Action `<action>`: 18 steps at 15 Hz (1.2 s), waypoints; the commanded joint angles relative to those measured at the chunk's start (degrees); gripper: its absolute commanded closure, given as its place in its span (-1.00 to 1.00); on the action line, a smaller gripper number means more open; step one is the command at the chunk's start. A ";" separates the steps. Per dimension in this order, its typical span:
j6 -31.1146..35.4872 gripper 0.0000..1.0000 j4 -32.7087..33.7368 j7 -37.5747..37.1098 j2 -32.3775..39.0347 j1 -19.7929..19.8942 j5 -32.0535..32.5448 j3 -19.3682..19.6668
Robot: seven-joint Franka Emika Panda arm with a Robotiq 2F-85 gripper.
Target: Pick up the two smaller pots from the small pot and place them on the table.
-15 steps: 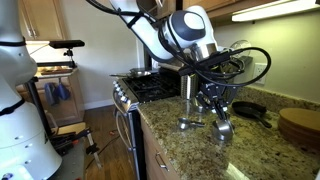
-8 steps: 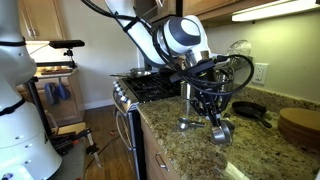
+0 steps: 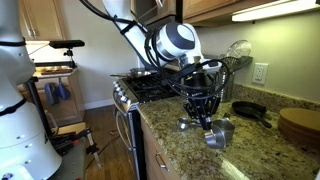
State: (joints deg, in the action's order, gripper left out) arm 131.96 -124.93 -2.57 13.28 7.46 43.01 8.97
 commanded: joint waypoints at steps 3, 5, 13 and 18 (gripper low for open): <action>-5.70 0.85 -2.21 -11.98 -2.73 -3.90 5.62 0.08; -7.71 0.85 -1.79 -15.49 -2.28 -4.93 6.76 -0.53; -12.82 0.85 -0.66 -23.28 0.57 -6.44 6.50 -2.22; -16.22 0.85 0.33 -27.99 3.20 -7.16 6.53 -2.38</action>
State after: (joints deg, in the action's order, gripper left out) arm 118.90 -125.08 -26.48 15.49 1.46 48.04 6.45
